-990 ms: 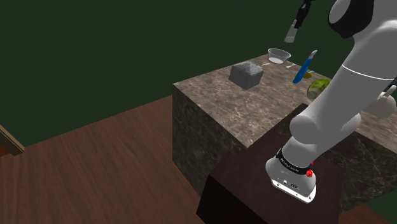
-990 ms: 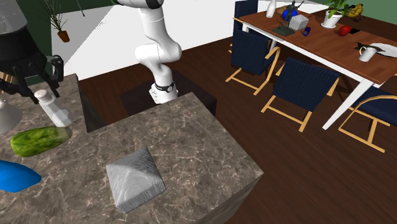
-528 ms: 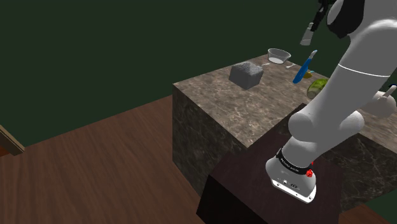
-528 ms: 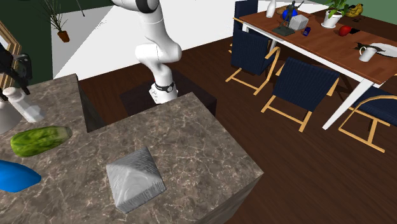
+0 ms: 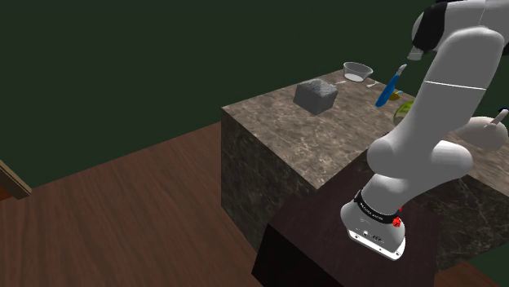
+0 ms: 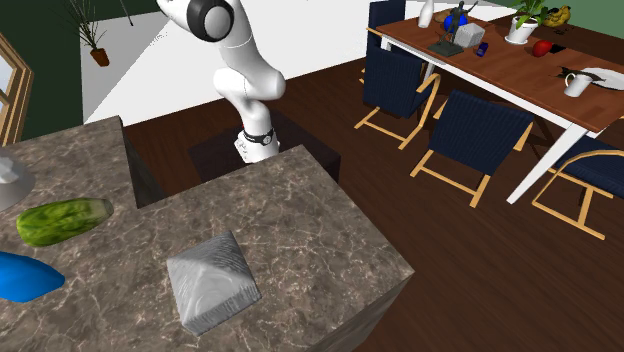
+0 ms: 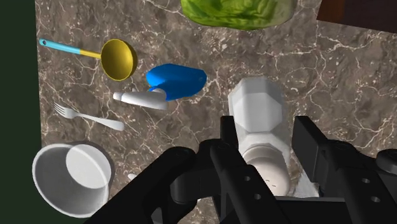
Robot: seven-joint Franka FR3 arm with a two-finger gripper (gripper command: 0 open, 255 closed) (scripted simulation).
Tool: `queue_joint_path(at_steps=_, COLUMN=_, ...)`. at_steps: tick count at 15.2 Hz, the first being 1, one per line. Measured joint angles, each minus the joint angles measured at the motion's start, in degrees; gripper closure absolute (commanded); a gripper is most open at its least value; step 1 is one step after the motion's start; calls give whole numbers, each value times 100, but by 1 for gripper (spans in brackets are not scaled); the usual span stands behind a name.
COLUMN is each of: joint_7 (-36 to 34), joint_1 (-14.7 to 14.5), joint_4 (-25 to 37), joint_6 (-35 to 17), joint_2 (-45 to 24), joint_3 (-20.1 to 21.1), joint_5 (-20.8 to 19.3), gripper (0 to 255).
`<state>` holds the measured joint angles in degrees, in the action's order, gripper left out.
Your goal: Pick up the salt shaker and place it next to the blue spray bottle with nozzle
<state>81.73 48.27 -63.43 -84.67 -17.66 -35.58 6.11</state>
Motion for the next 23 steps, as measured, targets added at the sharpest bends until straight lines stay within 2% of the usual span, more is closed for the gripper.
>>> queue_joint_path(at_steps=1, joint_7=114, joint_1=154, joint_4=221, joint_6=74, joint_2=-161, joint_3=-16, joint_5=112, gripper=255)
queue_joint_path(at_steps=3, joint_7=169, joint_1=177, joint_4=105, joint_6=-30, joint_2=-150, joint_3=-28, joint_5=114, gripper=255)
queue_joint_path(at_steps=13, joint_7=52, joint_1=-142, joint_4=-1291, joint_6=-1018, joint_2=306, joint_3=-26, joint_5=-175, gripper=255)
queue_joint_path(at_steps=23, joint_7=-30, joint_1=-275, joint_4=-2289, joint_6=-1865, joint_2=480, joint_3=-6, joint_5=-286, gripper=255)
